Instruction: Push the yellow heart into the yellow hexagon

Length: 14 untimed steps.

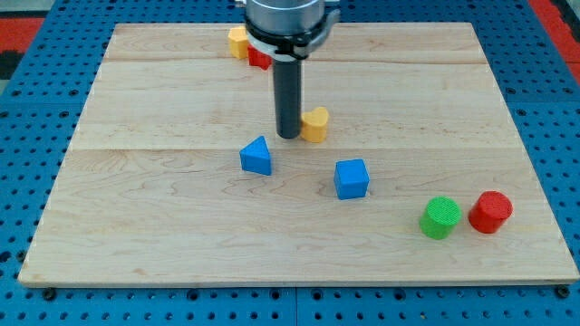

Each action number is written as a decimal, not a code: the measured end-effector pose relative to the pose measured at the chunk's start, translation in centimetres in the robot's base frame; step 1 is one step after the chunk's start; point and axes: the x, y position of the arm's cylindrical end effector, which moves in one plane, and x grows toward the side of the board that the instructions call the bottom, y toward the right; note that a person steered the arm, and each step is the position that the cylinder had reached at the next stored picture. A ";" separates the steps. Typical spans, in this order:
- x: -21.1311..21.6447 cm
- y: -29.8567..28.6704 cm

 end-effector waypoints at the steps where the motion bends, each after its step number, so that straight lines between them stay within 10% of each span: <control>1: 3.7 3.1; 4: -8.8 4.8; 6: 1.9 5.7; 8: -5.8 -1.6; 11: -1.0 2.1; 14: -12.9 -4.0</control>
